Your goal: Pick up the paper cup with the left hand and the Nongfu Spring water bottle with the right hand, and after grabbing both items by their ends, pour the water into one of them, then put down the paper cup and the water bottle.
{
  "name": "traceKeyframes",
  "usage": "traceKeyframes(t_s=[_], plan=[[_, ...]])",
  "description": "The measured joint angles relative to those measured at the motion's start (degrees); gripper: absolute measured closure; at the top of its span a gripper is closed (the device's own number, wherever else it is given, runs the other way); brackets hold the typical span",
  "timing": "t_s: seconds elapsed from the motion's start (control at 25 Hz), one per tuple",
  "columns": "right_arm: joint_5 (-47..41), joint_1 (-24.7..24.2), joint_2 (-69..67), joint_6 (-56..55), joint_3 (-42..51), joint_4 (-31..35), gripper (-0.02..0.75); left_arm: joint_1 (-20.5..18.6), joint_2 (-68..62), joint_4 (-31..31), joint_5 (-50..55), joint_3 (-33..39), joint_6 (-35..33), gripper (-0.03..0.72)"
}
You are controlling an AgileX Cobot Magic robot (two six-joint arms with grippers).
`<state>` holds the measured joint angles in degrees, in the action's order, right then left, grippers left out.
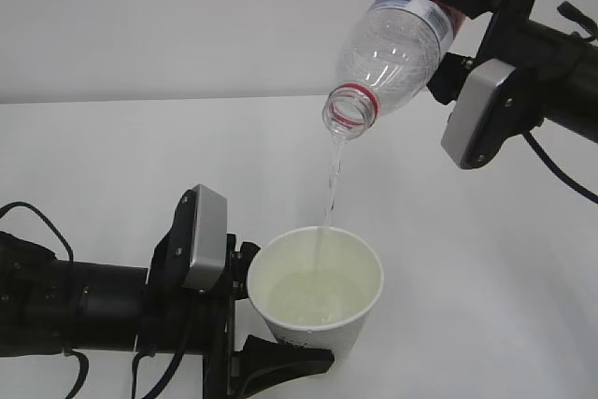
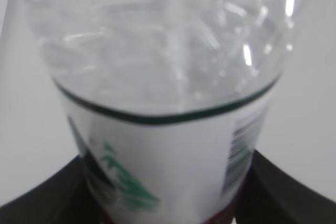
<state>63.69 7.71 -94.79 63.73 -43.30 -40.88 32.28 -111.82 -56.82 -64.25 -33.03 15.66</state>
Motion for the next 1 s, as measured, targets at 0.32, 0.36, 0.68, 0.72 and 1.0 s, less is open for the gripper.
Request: traceKeyframes(t_s=[0.32, 0.36, 0.68, 0.72, 1.0], plan=[[0.0, 0.0, 0.0, 0.0, 0.0, 0.0, 0.256, 0.0, 0.0, -0.04, 0.0, 0.0, 0.1, 0.152], [0.0, 0.0, 0.0, 0.0, 0.0, 0.0, 0.256, 0.0, 0.0, -0.04, 0.04, 0.0, 0.04, 0.152], [0.13, 0.0, 0.0, 0.0, 0.0, 0.0, 0.256, 0.0, 0.0, -0.04, 0.13, 0.0, 0.04, 0.152], [0.13, 0.0, 0.0, 0.0, 0.0, 0.0, 0.256, 0.0, 0.0, -0.04, 0.13, 0.0, 0.04, 0.152], [0.13, 0.0, 0.0, 0.0, 0.0, 0.0, 0.256, 0.0, 0.0, 1.19, 0.13, 0.0, 0.04, 0.152]])
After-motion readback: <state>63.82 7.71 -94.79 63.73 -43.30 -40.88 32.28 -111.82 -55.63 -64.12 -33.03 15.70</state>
